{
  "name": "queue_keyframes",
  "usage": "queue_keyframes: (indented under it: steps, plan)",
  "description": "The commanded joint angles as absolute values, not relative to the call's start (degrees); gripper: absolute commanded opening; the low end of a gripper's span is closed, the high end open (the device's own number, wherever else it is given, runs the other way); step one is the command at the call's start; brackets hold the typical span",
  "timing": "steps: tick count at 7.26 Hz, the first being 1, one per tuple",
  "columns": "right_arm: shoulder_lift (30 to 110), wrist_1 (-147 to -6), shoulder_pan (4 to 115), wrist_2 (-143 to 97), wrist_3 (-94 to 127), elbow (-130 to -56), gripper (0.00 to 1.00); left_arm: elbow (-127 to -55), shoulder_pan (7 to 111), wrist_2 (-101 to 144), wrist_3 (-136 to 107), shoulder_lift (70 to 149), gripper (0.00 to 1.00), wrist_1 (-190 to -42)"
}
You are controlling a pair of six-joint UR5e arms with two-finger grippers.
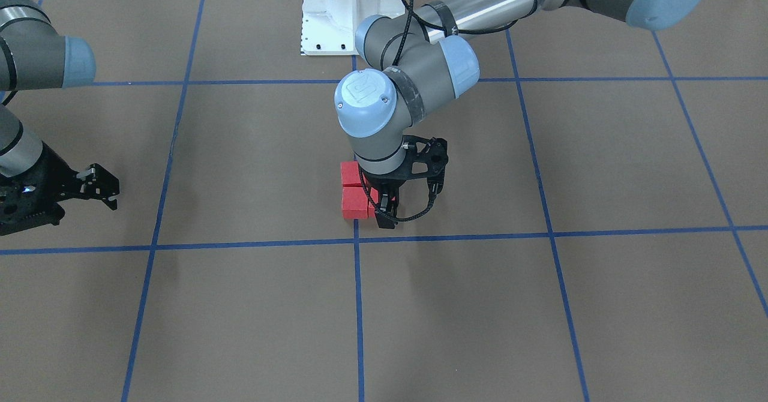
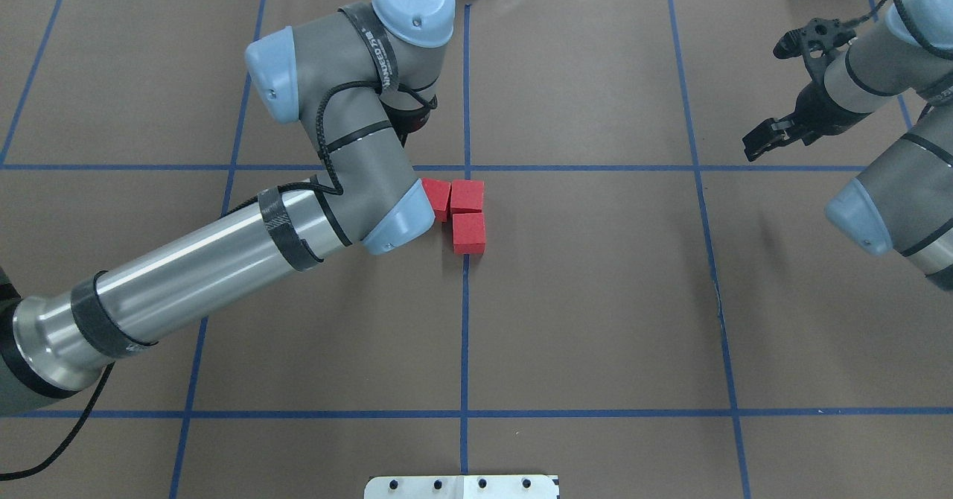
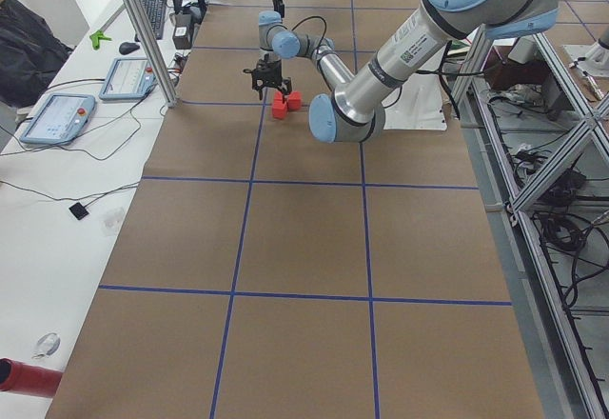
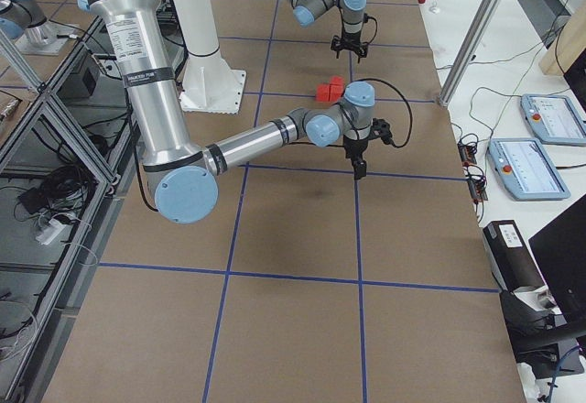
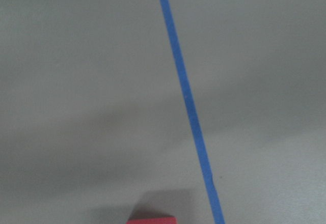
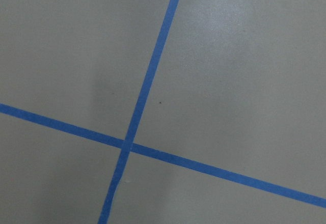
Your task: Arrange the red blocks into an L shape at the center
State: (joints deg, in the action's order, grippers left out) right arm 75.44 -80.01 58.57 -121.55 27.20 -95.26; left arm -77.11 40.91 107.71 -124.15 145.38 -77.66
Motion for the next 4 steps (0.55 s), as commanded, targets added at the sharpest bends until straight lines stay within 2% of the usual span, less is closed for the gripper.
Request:
queue_keyframes:
  steps: [1,4]
  plan:
    - [75.41,-79.98,58.97,-120.59,27.68,-94.39,0.99,-81.28,47.42,107.93,-101.72,138.46,1.0,-79.26]
    - [77.51,-80.42,69.92,-128.37,26.99,-94.22,0.99,-81.47,60.07,114.12,-66.65,128.8,1.0,-86.89]
